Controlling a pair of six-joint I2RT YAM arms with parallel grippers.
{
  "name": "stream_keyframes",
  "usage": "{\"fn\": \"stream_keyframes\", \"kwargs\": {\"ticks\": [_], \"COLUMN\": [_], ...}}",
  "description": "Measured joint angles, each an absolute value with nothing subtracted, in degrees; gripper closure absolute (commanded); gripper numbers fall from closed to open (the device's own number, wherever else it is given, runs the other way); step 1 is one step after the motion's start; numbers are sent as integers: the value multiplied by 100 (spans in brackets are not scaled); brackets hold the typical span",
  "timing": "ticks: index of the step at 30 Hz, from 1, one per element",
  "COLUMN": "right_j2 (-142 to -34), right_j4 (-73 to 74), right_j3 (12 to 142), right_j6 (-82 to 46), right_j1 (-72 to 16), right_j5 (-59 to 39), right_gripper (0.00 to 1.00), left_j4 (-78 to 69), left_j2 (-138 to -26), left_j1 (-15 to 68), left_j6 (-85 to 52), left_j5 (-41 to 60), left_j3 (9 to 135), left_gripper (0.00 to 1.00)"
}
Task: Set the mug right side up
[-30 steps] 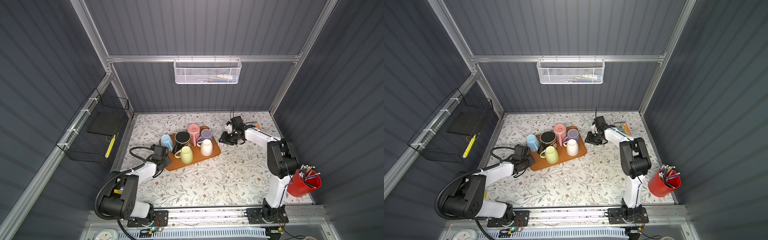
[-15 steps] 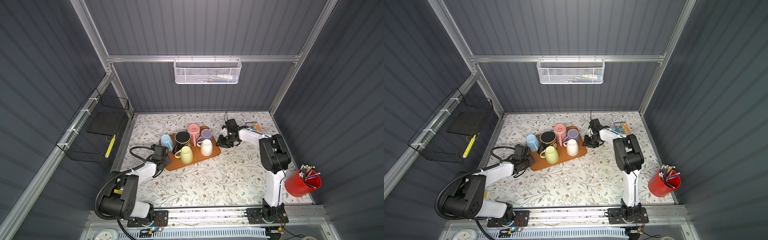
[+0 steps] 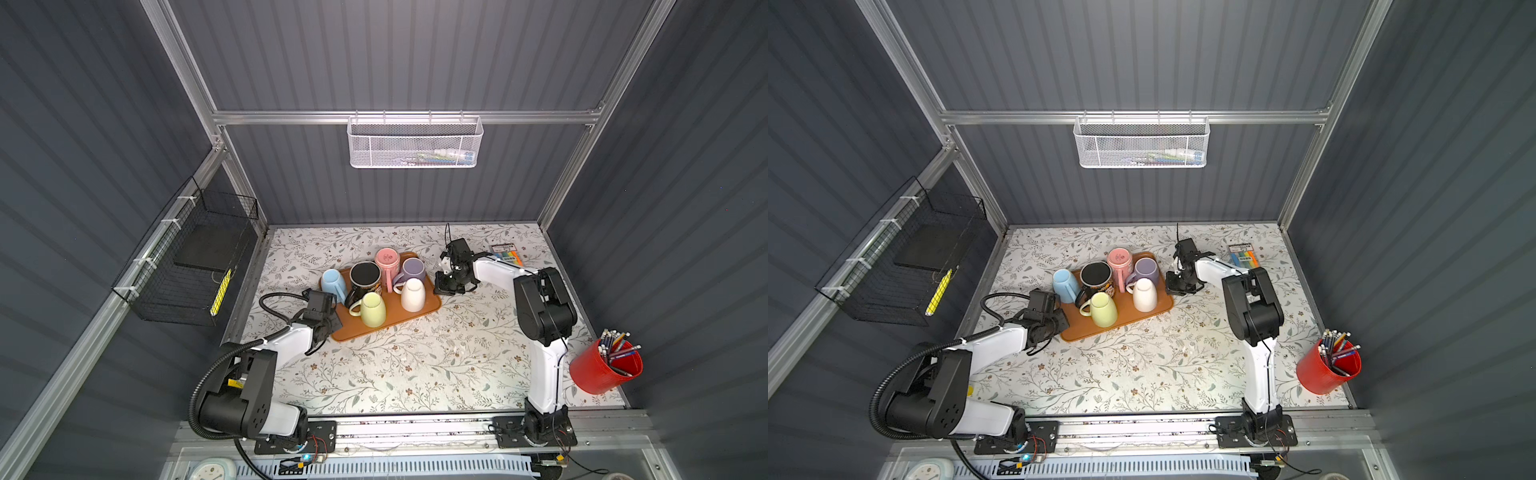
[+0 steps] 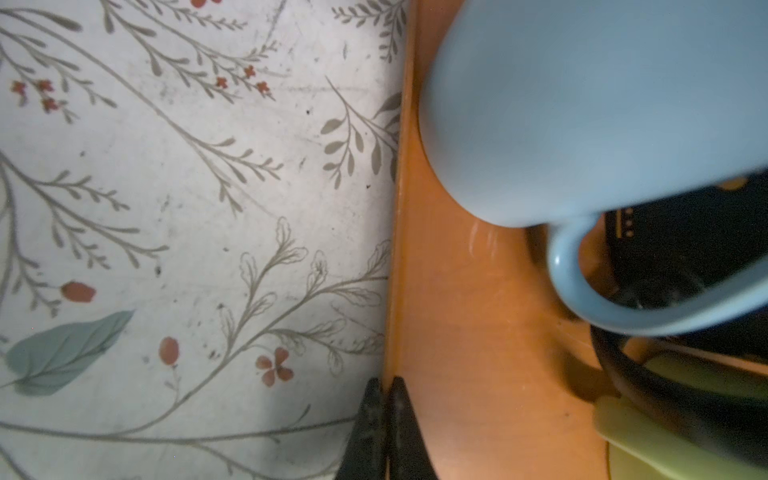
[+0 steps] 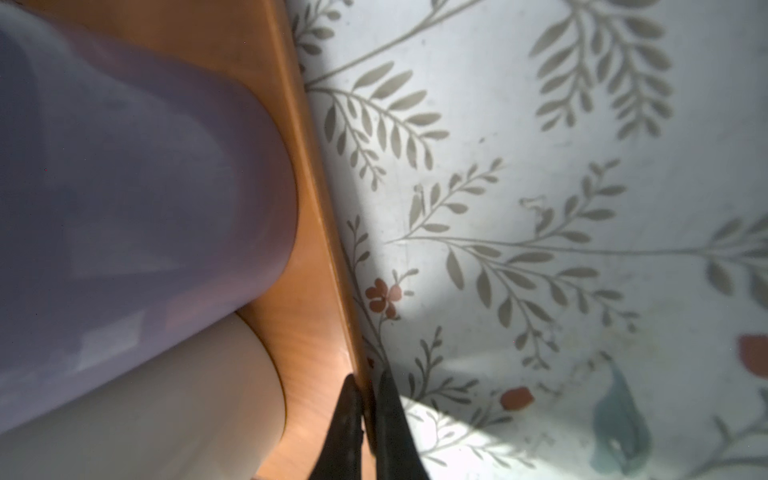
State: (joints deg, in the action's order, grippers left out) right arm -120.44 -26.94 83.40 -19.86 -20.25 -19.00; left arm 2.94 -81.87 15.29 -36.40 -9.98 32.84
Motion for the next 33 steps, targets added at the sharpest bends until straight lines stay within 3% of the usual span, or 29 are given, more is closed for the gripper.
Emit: {"fn": "stream_keyframes", "kwargs": {"ticks": [20,33], "right_j2": [-10855,-9406], "right_j4": [-1612,-1131], "right_j3": [6460,4670], "right_j6": [-2228,-2652], "right_j1": [-2049,-2084], "right_j5": [-1706,-1138], "right_gripper": [100,100], "left_j4": [5,-97], "left_j2": [-8075,-7843], "left_j1": [1603,2563], "left_j6": [-3251,-3387], "left_j5": [-788,-1361], "left_j3": [3068,2797], "left_gripper": [100,100]}}
